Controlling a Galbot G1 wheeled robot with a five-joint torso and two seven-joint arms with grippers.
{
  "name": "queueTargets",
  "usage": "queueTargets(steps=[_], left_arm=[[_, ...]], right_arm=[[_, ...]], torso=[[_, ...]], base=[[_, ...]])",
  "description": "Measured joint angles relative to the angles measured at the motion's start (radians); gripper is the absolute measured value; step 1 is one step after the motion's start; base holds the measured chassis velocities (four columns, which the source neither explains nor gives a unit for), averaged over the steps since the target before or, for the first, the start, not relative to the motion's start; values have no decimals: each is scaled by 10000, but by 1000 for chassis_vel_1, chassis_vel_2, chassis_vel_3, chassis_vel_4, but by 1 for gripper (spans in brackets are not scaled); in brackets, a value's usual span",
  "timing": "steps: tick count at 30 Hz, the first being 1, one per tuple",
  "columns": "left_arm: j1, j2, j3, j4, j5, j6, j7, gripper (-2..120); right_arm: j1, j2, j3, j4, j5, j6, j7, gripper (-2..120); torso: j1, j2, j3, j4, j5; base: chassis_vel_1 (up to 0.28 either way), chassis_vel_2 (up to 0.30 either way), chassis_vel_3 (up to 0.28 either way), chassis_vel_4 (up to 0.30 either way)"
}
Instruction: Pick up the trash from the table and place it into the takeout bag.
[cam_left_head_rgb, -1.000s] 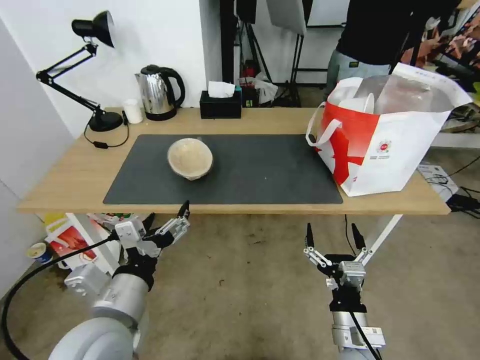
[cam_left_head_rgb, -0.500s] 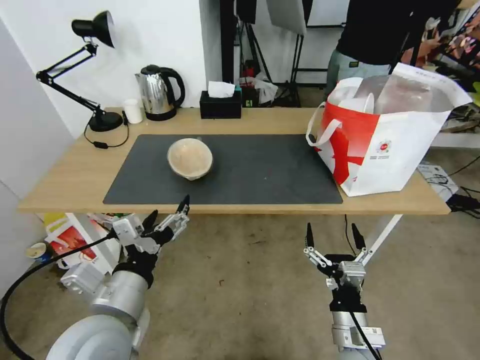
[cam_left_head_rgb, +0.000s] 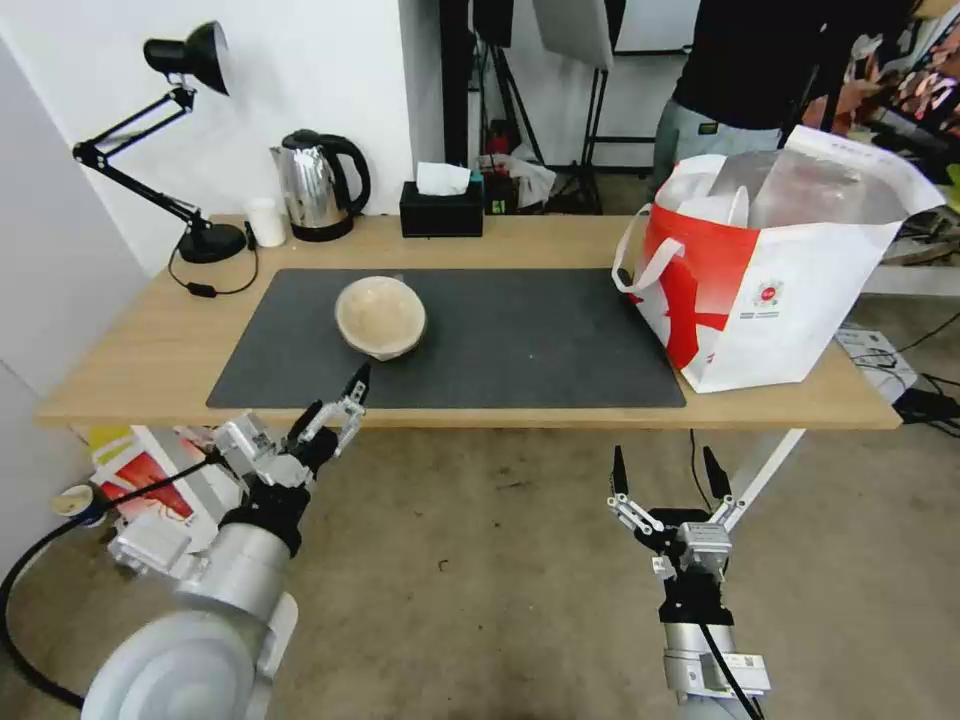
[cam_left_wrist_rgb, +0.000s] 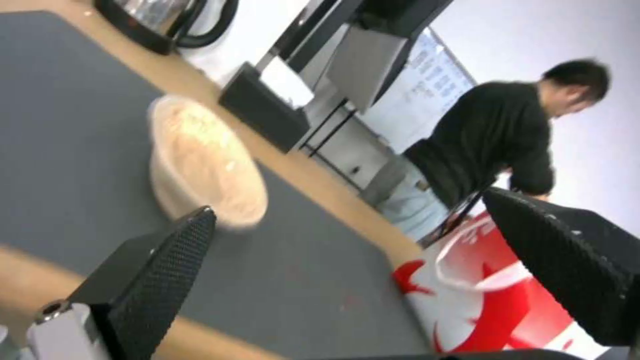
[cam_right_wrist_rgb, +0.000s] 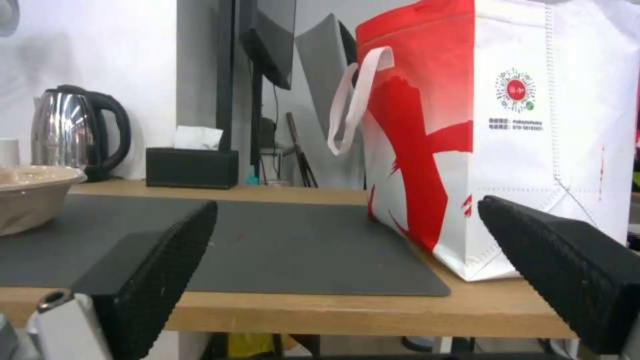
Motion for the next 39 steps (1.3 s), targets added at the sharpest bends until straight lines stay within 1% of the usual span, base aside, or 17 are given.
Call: queueTargets(steps=[2, 3, 10, 11, 12, 13, 15, 16, 17, 18, 19, 21, 22, 23, 25, 29, 39], left_arm=[[-443, 340, -211, 210, -617, 4, -116, 100], [-517, 397, -243, 251, -729, 10, -140, 100], [-619, 469, -287, 303, -880, 37, -203, 100], [-1015, 691, -426, 460, -1362, 244, -584, 100], [-1916, 1144, -665, 717, -2112, 578, -1224, 100], [-1916, 1144, -665, 717, -2112, 578, -1224, 100], [-2306, 1361, -761, 918, -2550, 782, -1618, 100], [-2461, 1430, -799, 940, -2649, 801, -1682, 100], [-2461, 1430, -799, 940, -2649, 801, -1682, 100], [-2584, 1495, -818, 983, -2839, 921, -1805, 100], [-2758, 1648, -908, 1116, -3211, 1134, -2097, 100], [-3058, 1867, -954, 1315, -3729, 1390, -2490, 100], [-3058, 1867, -954, 1315, -3729, 1390, -2490, 100], [-3193, 1948, -957, 1362, -3853, 1432, -2588, 100], [-3304, 2059, -943, 1421, -4098, 1570, -2744, 100], [-3303, 2105, -953, 1466, -4277, 1651, -2805, 100], [-3309, 2226, -1001, 1700, -4258, 1735, -3008, 100]], right_arm=[[0, 0, 0, 0, 0, 0, 0, 100], [-1, 0, 0, 0, 0, 0, 0, 100], [-1, 0, 0, 0, 0, 0, 0, 100], [1, 0, 1, 0, 0, 0, 0, 100], [-3, 1, 1, 0, 0, 0, 0, 100], [-3, 1, 1, 0, 0, 0, 0, 100], [0, 0, 0, -1, 0, 0, -1, 100], [-1, 0, 4, -1, -1, 0, 1, 100], [-1, 0, 4, -1, -1, 0, 1, 100], [0, 0, 2, -1, 0, 1, 0, 100], [-1, 0, 2, -1, 0, 1, 0, 100], [3, 0, 2, -1, 0, 0, 0, 100], [3, 0, 2, -1, 0, 0, 0, 100], [0, 0, 1, -1, -1, 0, 0, 100], [-1, 0, 0, -1, 0, 1, 0, 100], [0, 0, 0, -1, 0, 1, 0, 100], [0, 0, 0, -1, 0, 1, 0, 100]], torso=[[0, 0, 0, -5, 2], [0, 0, 1, -3, 1], [0, 0, 0, 4, 0], [-1, 1, 0, 6, 1], [2, 0, 1, -9, 2], [2, 0, 1, -9, 2], [1, -1, 1, 6, 1], [2, 0, 1, -3, 1], [2, 0, 1, -3, 1], [-1, 1, 0, 4, 4], [0, 1, 0, -2, 2], [0, 0, 0, 5, -1], [0, 0, 0, 5, -1], [1, 0, 0, -1, 1], [1, 0, 0, -1, 1], [0, 1, 0, 2, 1], [0, 1, 0, 1, 2]], base=[[0, 0, 0, 0], [0, 0, 0, 0], [0, 0, 0, 0], [0, 0, 0, 0], [0, 0, 0, 0], [0, 0, 0, 0], [0, 0, 0, 0], [0, 0, 0, 0], [0, 0, 0, 0], [0, 0, 0, 0], [0, 0, 0, 0], [0, 0, 0, 0], [0, 0, 0, 0], [0, 0, 0, 0], [0, 0, 0, 0], [0, 0, 0, 0], [0, 0, 0, 0]])
